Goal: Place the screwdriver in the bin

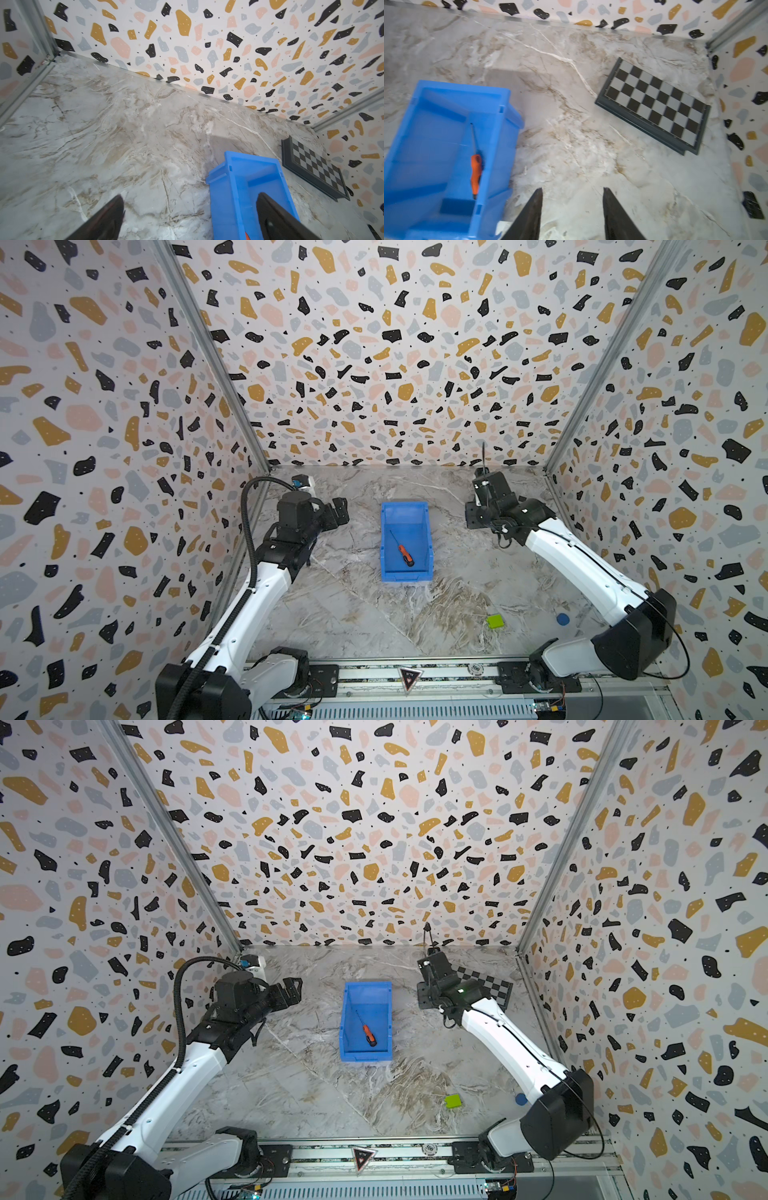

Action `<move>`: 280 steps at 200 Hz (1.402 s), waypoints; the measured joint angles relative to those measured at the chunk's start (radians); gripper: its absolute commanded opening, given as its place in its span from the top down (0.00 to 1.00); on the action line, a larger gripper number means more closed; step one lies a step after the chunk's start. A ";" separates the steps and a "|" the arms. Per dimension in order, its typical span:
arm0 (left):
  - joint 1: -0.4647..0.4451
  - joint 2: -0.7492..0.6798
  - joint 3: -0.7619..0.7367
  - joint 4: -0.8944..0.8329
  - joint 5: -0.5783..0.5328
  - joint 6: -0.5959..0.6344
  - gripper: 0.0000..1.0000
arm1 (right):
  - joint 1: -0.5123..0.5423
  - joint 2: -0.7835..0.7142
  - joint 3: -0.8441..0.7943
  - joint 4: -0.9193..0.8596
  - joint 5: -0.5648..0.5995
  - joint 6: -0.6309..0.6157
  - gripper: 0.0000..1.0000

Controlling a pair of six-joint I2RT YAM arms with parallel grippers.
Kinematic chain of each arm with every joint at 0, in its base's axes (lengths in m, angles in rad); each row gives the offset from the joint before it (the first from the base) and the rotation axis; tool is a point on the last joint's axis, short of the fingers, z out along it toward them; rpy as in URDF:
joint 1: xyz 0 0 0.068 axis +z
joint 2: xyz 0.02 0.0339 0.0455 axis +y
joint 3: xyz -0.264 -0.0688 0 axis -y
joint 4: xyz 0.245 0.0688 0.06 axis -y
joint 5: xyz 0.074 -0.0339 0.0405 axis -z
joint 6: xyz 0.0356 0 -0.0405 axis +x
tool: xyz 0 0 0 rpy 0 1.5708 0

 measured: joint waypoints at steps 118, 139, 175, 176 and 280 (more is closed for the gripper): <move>0.000 -0.313 -0.425 0.436 -0.503 0.095 0.00 | -0.310 -0.370 -0.424 0.333 -0.087 -0.045 0.01; 0.000 -0.342 -0.590 0.587 -0.543 0.159 0.00 | -0.327 -0.393 -0.513 0.459 -0.090 -0.064 0.01; 0.000 -0.250 -0.724 0.756 -0.556 0.250 0.00 | -0.328 -0.402 -0.681 0.692 -0.066 -0.147 0.01; 0.000 -0.245 -0.727 0.763 -0.557 0.253 0.00 | -0.328 -0.402 -0.684 0.697 -0.066 -0.150 0.01; 0.000 0.187 -0.804 1.235 -0.466 0.404 0.00 | -0.350 -0.143 -1.076 1.435 -0.061 -0.359 0.01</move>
